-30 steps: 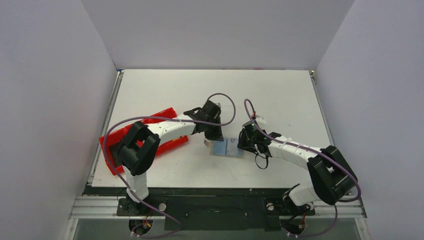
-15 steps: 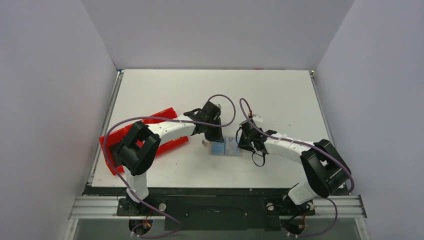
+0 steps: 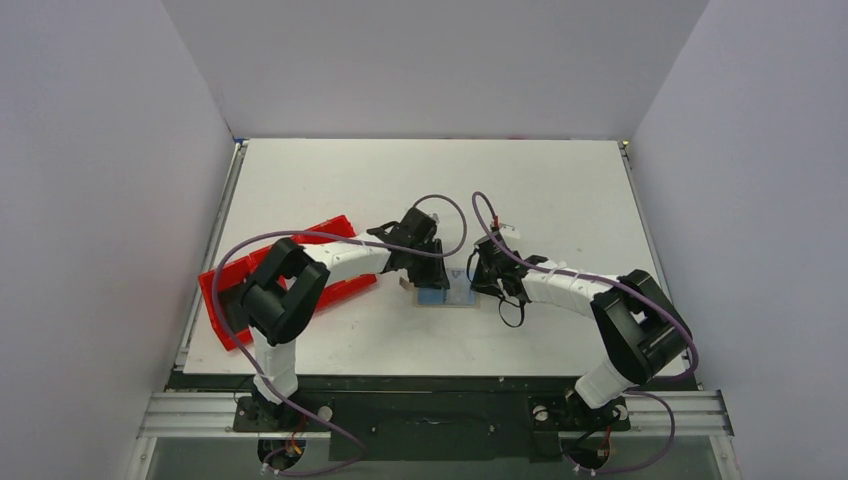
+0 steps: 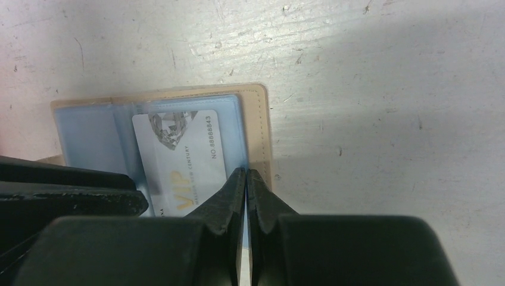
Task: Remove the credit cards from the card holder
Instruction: Remove the credit card from the card holder, then place the credit card in the storage box.
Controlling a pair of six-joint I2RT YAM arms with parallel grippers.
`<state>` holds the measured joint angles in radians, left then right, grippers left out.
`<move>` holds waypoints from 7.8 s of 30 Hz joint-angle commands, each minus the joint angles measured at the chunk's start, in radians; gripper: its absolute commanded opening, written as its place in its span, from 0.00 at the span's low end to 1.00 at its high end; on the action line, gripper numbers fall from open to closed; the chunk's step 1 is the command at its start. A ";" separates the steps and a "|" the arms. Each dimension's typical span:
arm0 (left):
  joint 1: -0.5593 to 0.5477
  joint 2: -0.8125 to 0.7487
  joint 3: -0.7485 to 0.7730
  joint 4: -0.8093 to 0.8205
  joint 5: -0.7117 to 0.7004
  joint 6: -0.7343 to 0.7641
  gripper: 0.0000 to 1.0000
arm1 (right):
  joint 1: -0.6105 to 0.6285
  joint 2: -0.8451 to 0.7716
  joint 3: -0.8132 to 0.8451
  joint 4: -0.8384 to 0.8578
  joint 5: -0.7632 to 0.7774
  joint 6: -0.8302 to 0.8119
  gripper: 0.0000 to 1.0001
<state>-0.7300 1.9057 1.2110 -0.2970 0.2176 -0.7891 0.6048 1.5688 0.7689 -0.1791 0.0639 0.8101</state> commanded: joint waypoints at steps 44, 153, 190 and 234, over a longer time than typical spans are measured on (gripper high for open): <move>0.059 -0.014 -0.099 0.208 0.142 -0.066 0.00 | 0.016 0.055 -0.009 -0.022 0.032 -0.026 0.00; 0.288 -0.477 -0.414 0.824 0.504 -0.411 0.18 | -0.089 -0.343 -0.145 0.691 -0.579 0.350 0.00; 0.294 -0.519 -0.402 0.677 0.434 -0.332 0.00 | -0.077 -0.332 -0.100 0.545 -0.589 0.265 0.67; 0.576 -0.522 -0.163 -0.640 -0.694 0.115 0.00 | -0.068 -0.350 -0.020 0.148 -0.320 -0.034 0.72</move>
<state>-0.1631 1.3502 1.0439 -0.9901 -0.4282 -0.6884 0.5320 1.2156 0.7017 -0.0376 -0.2760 0.8032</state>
